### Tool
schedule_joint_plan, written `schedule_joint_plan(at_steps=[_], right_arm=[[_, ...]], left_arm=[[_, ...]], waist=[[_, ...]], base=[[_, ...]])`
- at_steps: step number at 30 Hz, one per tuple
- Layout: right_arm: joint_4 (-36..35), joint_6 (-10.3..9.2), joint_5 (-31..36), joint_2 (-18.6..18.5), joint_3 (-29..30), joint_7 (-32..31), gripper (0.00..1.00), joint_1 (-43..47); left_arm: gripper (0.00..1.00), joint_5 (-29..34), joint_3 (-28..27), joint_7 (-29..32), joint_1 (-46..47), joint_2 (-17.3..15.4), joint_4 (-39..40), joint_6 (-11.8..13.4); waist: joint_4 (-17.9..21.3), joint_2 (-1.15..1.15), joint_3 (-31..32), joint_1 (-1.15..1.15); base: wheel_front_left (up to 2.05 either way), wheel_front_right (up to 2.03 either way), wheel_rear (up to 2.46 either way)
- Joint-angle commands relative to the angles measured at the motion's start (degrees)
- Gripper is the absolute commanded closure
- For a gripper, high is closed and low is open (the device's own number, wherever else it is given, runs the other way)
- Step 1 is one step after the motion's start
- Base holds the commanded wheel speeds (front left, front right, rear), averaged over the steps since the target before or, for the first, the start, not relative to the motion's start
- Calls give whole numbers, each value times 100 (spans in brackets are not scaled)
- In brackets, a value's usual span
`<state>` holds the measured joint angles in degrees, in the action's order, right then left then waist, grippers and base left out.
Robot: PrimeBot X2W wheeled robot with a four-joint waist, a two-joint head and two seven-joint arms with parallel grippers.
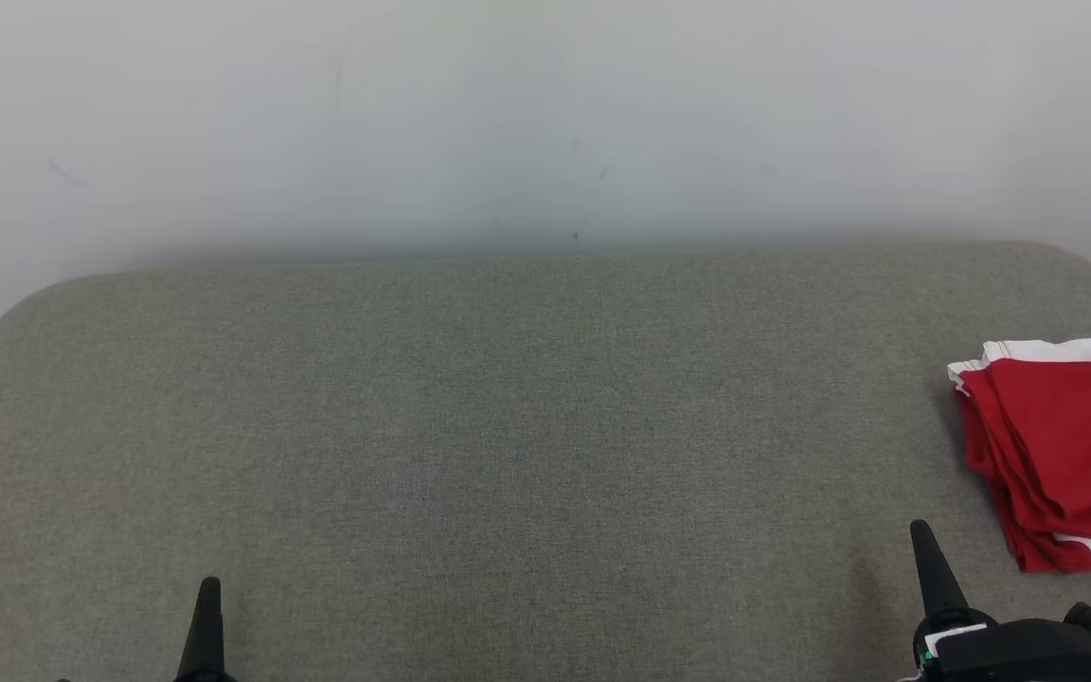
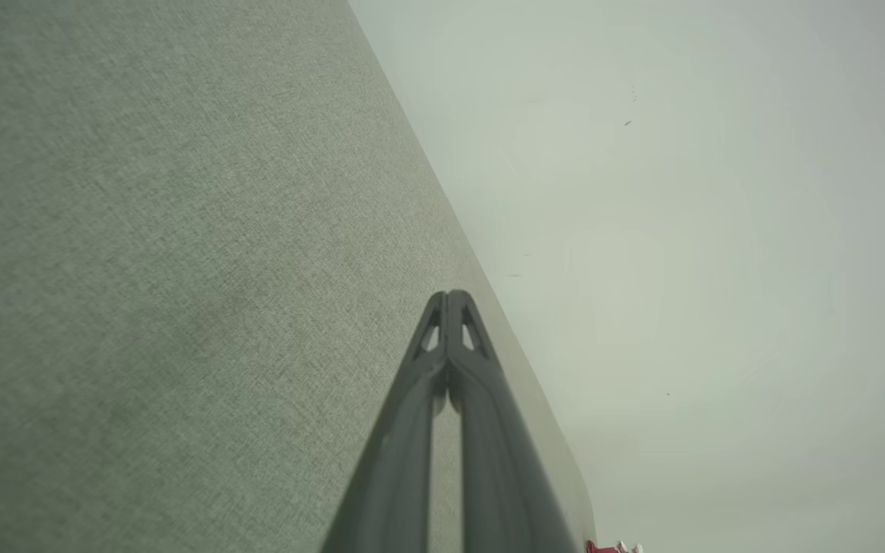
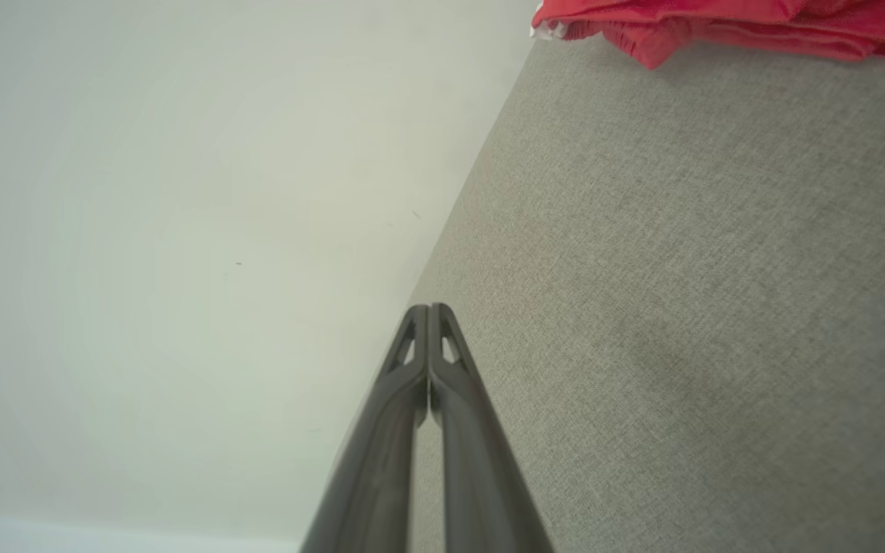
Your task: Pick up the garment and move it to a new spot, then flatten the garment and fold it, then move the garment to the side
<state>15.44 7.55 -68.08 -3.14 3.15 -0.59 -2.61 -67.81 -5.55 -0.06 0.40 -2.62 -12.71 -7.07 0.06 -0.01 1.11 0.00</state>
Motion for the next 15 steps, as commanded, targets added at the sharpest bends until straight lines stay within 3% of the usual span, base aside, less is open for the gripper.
schedule_joint_plan(at_steps=[1, 15], right_arm=[[-76, -6, -110, 0, 31, -38, 100, -112], [-99, -8, -818, 9, 131, -206, 100, -196]], left_arm=[[100, -125, -19, 37, 149, -28, 25, -21], [100, -842, -46, 226, 284, -31, -23, -34]], waist=[[0, 1, -2, 0], [-2, 1, -34, 0]], base=[[0, 0, 0], [0, 0, 0]])
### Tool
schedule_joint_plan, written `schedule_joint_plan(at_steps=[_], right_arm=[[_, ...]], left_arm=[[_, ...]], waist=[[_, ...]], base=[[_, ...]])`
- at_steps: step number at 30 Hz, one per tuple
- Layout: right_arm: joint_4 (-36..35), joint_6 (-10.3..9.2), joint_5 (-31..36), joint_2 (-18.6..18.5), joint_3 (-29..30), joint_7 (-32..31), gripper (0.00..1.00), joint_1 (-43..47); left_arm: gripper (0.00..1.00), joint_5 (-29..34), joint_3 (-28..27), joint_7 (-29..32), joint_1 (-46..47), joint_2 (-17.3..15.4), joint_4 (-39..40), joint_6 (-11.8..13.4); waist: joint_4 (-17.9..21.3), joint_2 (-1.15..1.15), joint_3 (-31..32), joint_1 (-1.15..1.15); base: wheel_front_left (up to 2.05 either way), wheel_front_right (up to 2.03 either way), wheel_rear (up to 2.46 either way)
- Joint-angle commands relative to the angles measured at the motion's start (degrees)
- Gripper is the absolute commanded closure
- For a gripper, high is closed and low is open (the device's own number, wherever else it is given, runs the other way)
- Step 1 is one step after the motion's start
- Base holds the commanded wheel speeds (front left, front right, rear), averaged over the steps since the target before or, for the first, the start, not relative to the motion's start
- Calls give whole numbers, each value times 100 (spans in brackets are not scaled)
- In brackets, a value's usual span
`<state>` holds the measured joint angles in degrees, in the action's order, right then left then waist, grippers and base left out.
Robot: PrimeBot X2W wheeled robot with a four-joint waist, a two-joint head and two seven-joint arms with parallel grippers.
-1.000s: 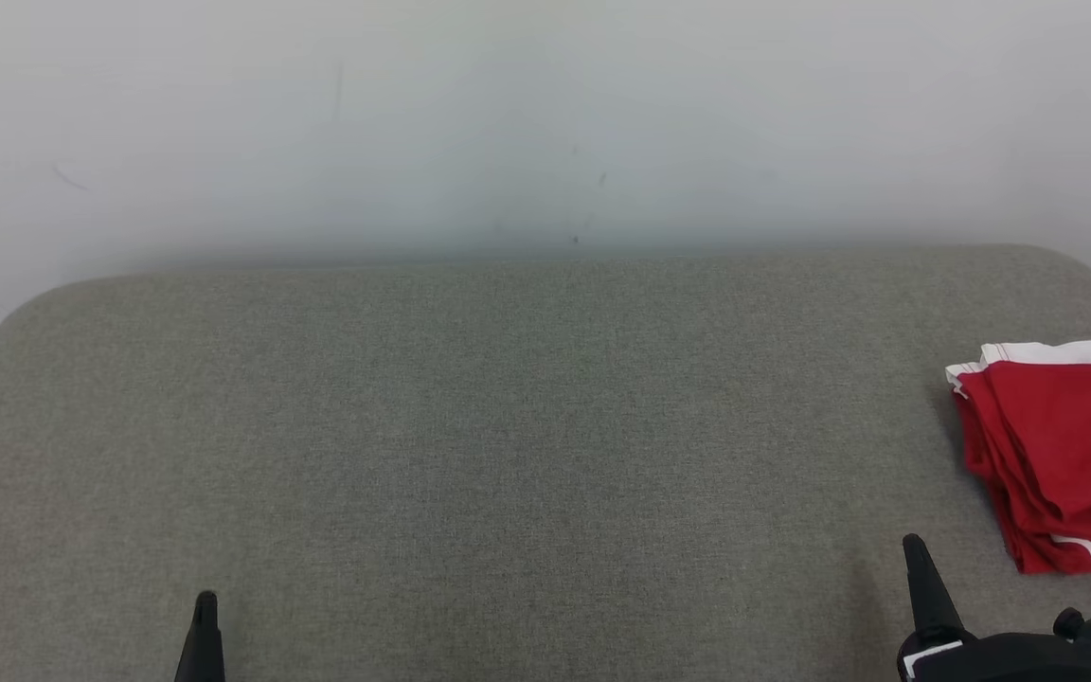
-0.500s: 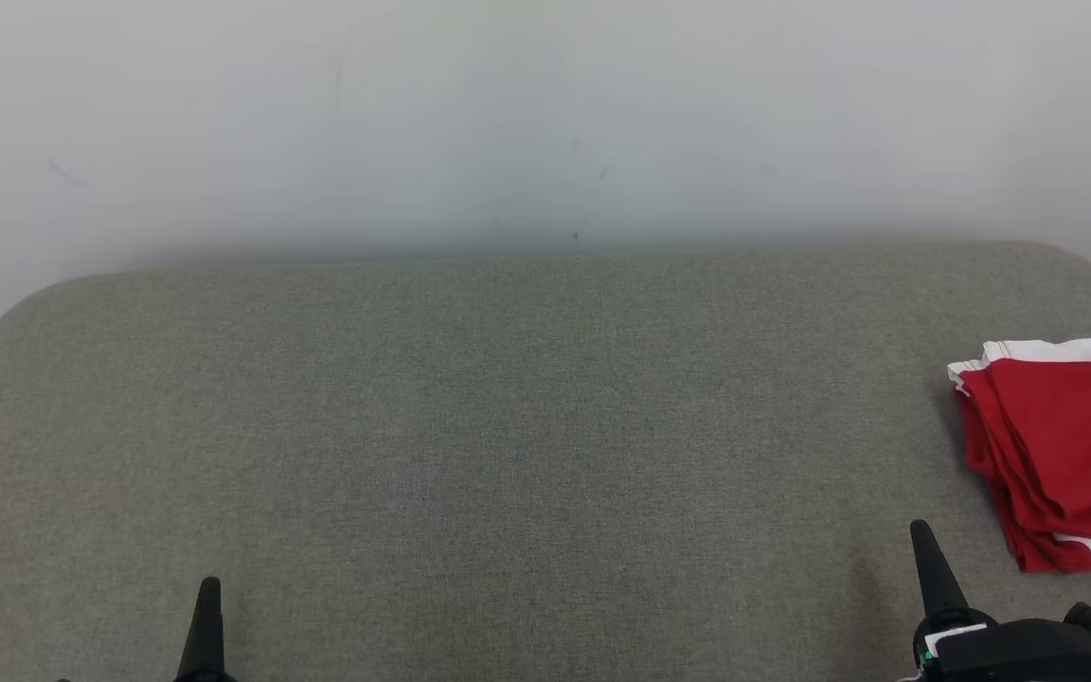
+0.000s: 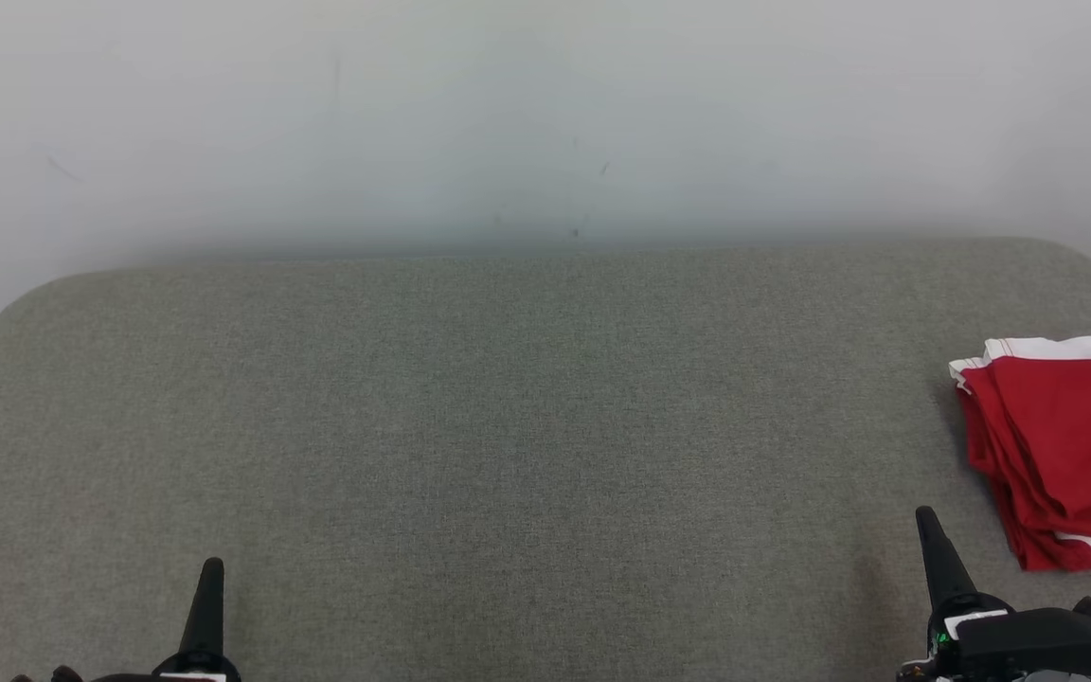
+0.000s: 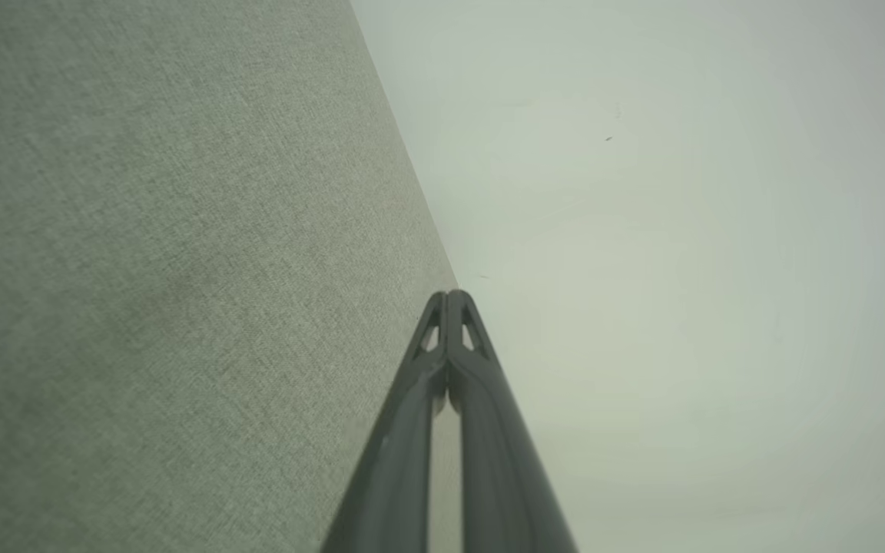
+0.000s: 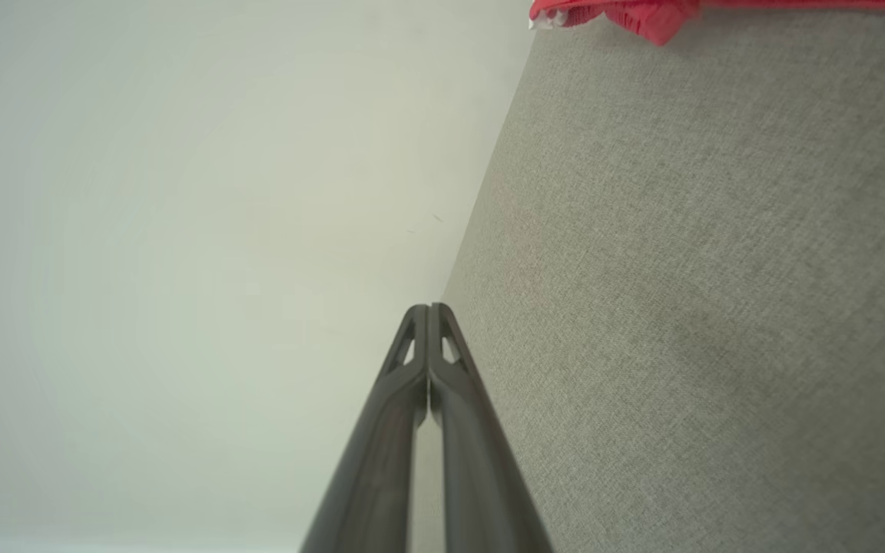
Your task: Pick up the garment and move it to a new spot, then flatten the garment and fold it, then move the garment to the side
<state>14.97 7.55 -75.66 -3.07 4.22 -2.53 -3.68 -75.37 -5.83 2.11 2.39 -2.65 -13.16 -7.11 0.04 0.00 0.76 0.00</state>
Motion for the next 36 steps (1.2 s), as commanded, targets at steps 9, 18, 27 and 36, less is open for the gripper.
schedule_joint_plan(at_steps=[9, 18, 27, 36], right_arm=[[-63, -9, -473, 8, 81, -116, 100, -132], [-77, -10, -862, 14, 135, -209, 100, -185], [-87, -10, -1177, 18, 181, -301, 100, -224], [-99, -11, -1517, 24, 224, -380, 100, -251]], left_arm=[[100, -508, -35, 125, 184, -30, -9, -37], [100, -899, -49, 234, 266, -31, -35, -45], [100, -1220, -61, 322, 319, -32, -62, -52], [100, -1562, -75, 414, 399, -34, -85, -43]], waist=[[-1, 0, -21, 0], [-2, 0, -42, 0], [-3, 0, -61, 0], [-4, 0, -82, 0]], base=[[0, 0, 0], [0, 0, 0], [0, 0, 0], [0, 0, 0]])
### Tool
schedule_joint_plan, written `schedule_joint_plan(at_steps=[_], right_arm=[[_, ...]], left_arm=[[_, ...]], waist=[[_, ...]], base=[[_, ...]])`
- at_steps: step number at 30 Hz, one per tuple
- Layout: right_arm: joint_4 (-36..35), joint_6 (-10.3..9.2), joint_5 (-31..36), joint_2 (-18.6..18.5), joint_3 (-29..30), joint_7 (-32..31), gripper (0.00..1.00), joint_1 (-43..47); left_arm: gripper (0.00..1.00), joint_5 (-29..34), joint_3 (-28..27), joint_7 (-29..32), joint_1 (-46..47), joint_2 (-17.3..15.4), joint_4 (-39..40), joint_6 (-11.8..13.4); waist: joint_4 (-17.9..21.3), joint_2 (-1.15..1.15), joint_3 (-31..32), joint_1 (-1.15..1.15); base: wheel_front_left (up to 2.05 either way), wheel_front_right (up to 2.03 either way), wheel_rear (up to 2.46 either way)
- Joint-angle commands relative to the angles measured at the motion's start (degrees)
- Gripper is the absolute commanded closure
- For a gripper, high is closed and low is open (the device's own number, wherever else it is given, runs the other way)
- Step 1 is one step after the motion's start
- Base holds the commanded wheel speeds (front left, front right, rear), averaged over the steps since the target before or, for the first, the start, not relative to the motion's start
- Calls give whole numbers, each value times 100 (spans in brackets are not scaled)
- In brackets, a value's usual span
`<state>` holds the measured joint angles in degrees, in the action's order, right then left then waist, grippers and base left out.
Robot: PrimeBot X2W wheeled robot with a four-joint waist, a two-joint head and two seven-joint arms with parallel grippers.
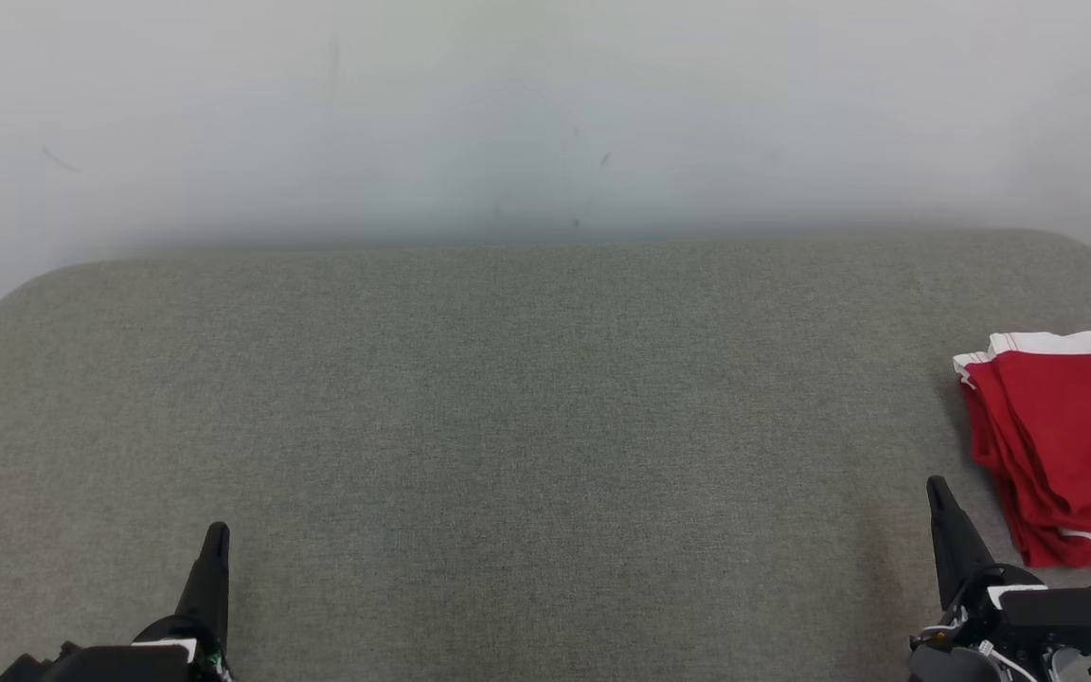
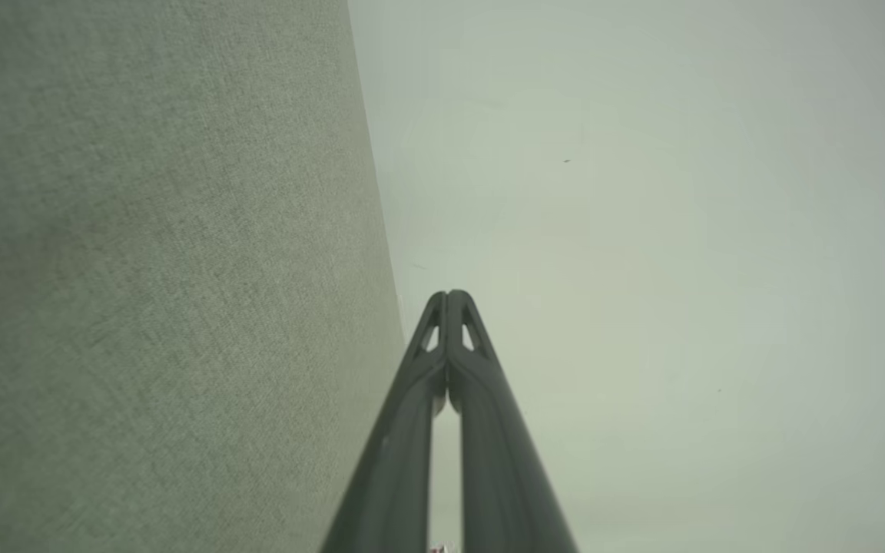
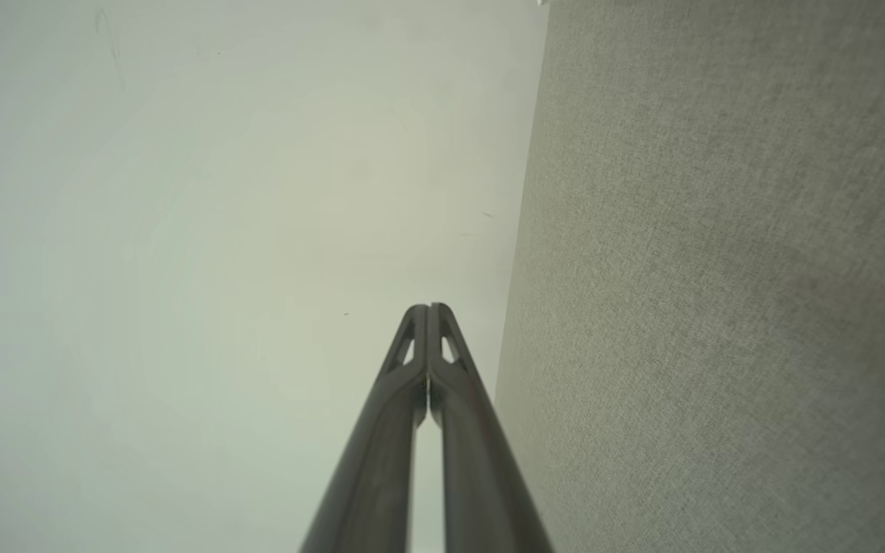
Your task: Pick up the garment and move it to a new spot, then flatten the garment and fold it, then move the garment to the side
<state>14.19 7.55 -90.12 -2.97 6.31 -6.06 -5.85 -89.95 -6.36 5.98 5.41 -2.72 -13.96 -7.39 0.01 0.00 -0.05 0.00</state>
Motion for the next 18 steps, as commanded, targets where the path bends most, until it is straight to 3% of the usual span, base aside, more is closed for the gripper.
schedule_joint_plan(at_steps=[1, 18], right_arm=[[-22, -11, -108, 14, 22, -38, 100, -39], [-21, -12, -227, 16, 39, -70, 100, -60]], left_arm=[[100, -144, -24, 37, 94, -27, -7, -16], [100, -259, -28, 67, 121, -27, -18, -19]], waist=[[0, 0, -3, 0], [-1, 0, -13, 0]], base=[[0, 0, 0], [0, 0, 0]])
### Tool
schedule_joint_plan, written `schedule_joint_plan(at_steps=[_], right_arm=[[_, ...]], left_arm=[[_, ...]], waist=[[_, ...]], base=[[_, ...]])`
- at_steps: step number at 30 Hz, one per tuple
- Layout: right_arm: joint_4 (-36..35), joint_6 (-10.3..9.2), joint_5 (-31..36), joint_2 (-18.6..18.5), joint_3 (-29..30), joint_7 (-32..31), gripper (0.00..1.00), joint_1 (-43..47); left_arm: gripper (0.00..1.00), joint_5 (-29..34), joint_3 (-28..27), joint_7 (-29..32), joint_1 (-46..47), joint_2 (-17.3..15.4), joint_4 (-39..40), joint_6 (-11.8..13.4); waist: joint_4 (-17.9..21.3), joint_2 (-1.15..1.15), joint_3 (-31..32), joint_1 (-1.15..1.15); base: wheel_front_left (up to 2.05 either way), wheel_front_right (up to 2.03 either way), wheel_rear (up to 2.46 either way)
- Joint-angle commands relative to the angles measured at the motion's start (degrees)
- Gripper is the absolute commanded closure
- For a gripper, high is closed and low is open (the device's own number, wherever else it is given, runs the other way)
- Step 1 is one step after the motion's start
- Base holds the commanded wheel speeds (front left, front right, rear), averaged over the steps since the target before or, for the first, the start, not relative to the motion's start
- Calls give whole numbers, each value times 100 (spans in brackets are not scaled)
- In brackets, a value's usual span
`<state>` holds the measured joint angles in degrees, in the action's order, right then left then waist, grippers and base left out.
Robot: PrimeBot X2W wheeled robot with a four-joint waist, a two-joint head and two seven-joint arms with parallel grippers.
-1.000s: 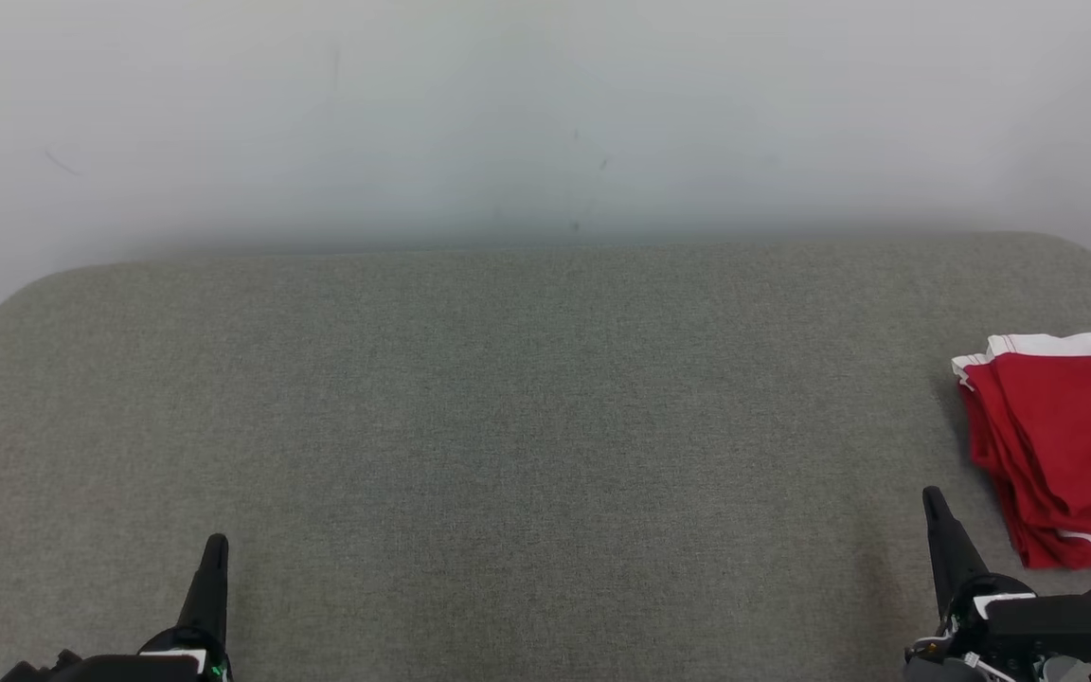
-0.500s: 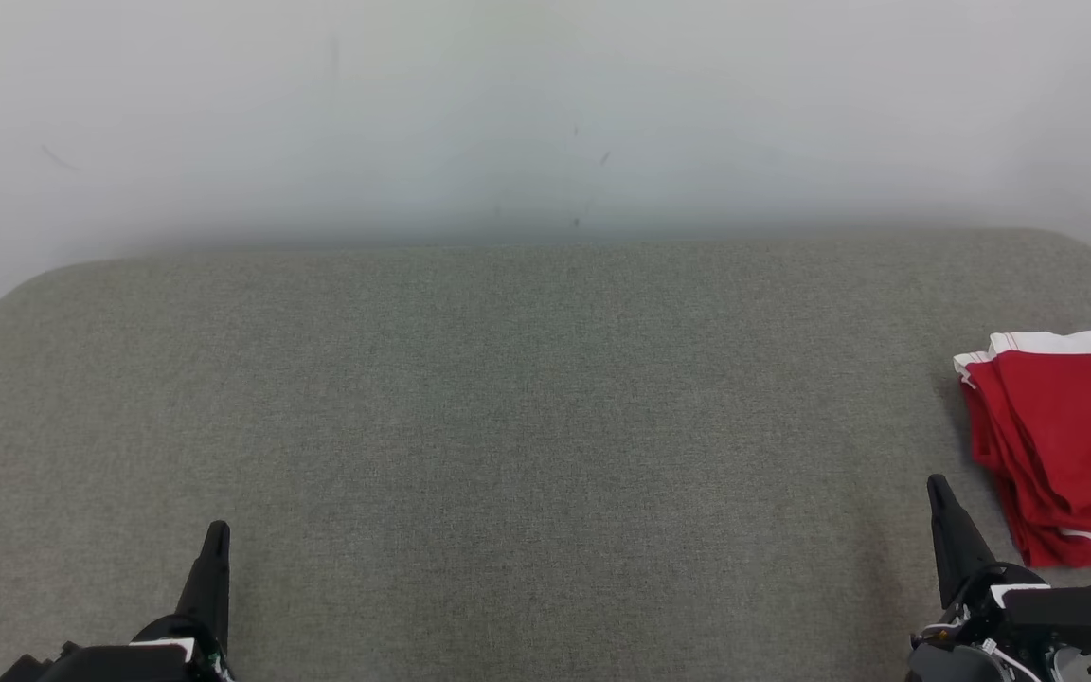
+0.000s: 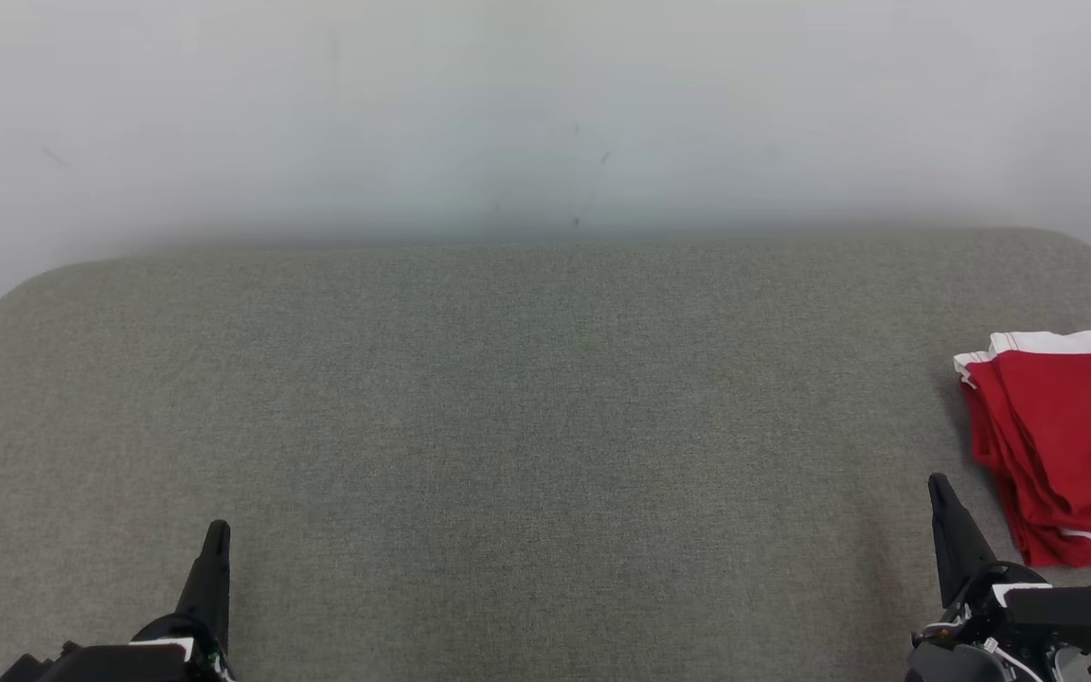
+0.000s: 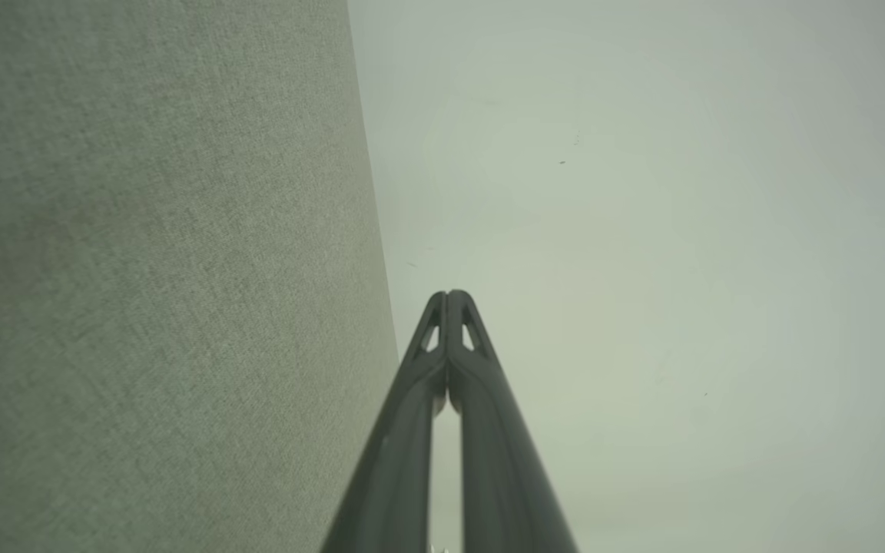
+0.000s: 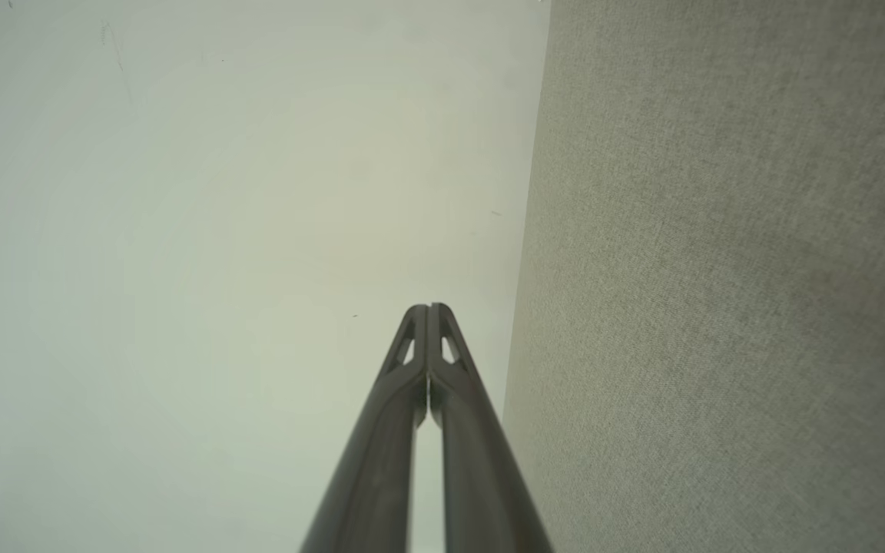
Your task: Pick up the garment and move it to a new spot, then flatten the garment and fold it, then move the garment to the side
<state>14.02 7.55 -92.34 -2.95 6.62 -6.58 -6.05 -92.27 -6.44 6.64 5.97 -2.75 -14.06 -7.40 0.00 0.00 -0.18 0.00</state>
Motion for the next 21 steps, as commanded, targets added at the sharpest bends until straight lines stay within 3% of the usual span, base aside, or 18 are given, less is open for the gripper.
schedule_joint_plan(at_steps=[1, 21], right_arm=[[-5, -12, -5, 14, 8, -19, 100, -40], [-5, -12, -7, 14, 5, -17, 100, -40]], left_arm=[[100, -28, -19, 1, 66, -23, -8, -18], [100, -28, -18, 0, 65, -23, -8, -18]], waist=[[0, 0, 0, 0], [0, 0, 0, 0]], base=[[0, 0, 0], [0, 0, 0]])
